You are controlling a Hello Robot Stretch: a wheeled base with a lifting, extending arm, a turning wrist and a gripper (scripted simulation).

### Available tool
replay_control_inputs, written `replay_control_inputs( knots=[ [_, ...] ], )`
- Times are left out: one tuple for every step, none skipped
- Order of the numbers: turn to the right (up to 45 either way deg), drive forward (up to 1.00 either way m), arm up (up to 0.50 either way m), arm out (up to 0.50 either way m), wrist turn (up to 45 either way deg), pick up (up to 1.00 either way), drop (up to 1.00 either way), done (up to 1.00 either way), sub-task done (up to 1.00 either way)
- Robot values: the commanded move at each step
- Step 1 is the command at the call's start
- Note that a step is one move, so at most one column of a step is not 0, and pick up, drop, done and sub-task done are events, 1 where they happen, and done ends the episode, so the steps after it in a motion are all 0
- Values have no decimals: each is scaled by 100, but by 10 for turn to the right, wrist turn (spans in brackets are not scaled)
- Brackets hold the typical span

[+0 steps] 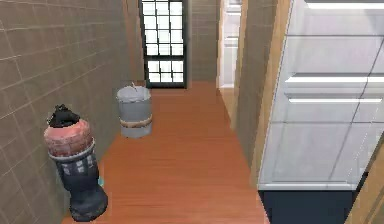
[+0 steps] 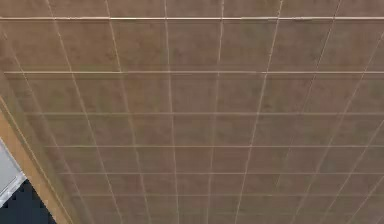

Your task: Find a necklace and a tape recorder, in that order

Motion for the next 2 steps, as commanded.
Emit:
replay_control_inputs(
  knots=[
    [0, 100, 0, 0, 0, 0, 0, 0, 0],
    [0, 100, 0, 0, 0, 0, 0, 0, 0]
  ],
)
